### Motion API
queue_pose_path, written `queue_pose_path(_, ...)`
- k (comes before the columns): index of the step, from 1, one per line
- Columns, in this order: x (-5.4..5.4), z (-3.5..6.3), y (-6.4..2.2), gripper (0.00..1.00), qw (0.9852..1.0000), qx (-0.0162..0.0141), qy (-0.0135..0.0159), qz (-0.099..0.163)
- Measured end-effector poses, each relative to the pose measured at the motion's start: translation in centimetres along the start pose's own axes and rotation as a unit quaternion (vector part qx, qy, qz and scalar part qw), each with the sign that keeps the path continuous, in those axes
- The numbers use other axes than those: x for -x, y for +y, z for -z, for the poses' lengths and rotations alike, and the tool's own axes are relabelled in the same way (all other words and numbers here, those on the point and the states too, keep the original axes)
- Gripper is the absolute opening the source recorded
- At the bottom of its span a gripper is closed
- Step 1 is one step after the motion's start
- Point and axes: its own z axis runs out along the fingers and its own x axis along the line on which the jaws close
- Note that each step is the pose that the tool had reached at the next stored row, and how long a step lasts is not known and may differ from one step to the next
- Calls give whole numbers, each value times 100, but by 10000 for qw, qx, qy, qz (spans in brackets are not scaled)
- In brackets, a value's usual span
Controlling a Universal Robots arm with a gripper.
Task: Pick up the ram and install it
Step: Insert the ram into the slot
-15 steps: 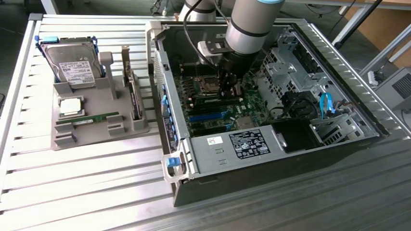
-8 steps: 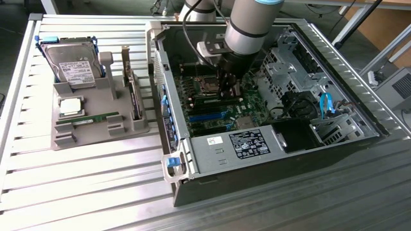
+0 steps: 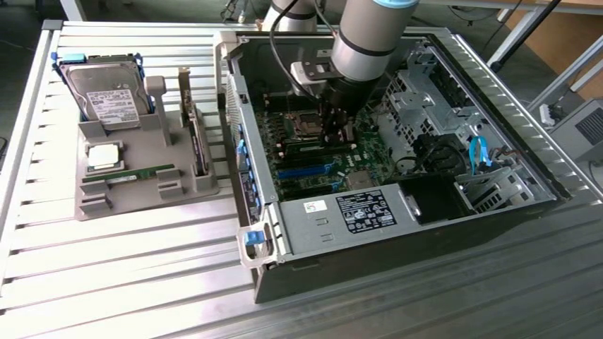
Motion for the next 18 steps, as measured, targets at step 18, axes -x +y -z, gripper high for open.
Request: queue_pose_path(18,-5,-32,0,37,9999,-5,3,-105)
